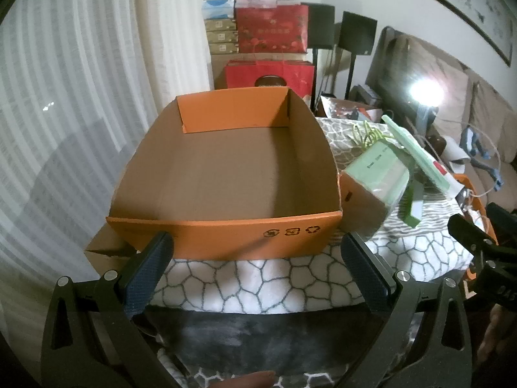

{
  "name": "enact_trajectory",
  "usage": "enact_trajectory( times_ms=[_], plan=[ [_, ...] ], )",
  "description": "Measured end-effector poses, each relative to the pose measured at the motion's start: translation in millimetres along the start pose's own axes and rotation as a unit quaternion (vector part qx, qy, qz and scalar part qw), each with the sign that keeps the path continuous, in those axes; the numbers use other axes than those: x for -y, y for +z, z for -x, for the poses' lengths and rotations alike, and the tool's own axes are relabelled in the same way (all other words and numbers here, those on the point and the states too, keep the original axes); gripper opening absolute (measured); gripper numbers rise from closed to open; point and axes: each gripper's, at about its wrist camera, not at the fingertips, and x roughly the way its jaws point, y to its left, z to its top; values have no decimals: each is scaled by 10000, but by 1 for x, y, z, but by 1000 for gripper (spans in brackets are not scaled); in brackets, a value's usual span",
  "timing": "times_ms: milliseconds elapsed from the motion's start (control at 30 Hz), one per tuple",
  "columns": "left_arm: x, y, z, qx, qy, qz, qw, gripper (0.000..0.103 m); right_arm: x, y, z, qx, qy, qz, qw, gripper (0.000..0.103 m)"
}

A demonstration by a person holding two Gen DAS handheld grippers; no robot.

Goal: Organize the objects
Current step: 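Move the left tool toward the orange box rim while the right tool approaches the mask pack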

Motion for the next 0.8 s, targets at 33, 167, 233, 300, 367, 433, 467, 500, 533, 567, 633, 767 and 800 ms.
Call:
enact_trajectory(
  times_ms=[33, 167, 233, 300, 367, 433, 467, 500, 533, 567, 633, 767, 800],
  plan=[
    [0, 0, -2, 3, 2, -3, 10000, 103, 0, 0, 0, 1, 2, -3, 10000, 103],
    [-2, 3, -4, 18, 53, -2, 10000, 103, 1, 0, -1, 4, -6, -4, 10000, 103],
    [-5, 6, -6, 28, 116, 7, 9999, 103, 2, 1, -1, 6, -37, -23, 10000, 103],
    [-9, 9, -8, 32, 170, 23, 9998, 103, 3, 2, -1, 23, -61, -60, 10000, 103],
    [-13, 13, -9, 58, 232, 43, 9997, 103, 10, 8, -5, 25, -88, -101, 9999, 103],
    [-17, 17, -11, 78, 302, 47, 9995, 103, 18, 12, -7, 44, -108, -146, 9998, 103],
    [-19, 19, -12, 79, 335, 45, 9994, 103, 21, 14, -8, 51, -136, -171, 9997, 103],
    [-22, 20, -14, 79, 355, 43, 9993, 103, 26, 15, -8, 62, -169, -194, 9996, 103],
    [-25, 22, -16, 78, 372, 41, 9993, 103, 29, 16, -8, 77, -196, -213, 9996, 103],
    [-27, 24, -17, 77, 393, 42, 9992, 103, 33, 17, -8, 103, -236, -237, 9994, 103],
    [-34, 28, -22, 82, 463, 47, 9989, 103, 41, 19, -9, 137, -295, -271, 9991, 103],
    [-53, 37, -30, 72, 541, 122, 9984, 103, 58, 22, -12, 142, -451, -348, 9983, 103],
    [-57, 39, -32, 69, 539, 161, 9984, 103, 62, 22, -14, 135, -474, -378, 9981, 103]
  ],
)
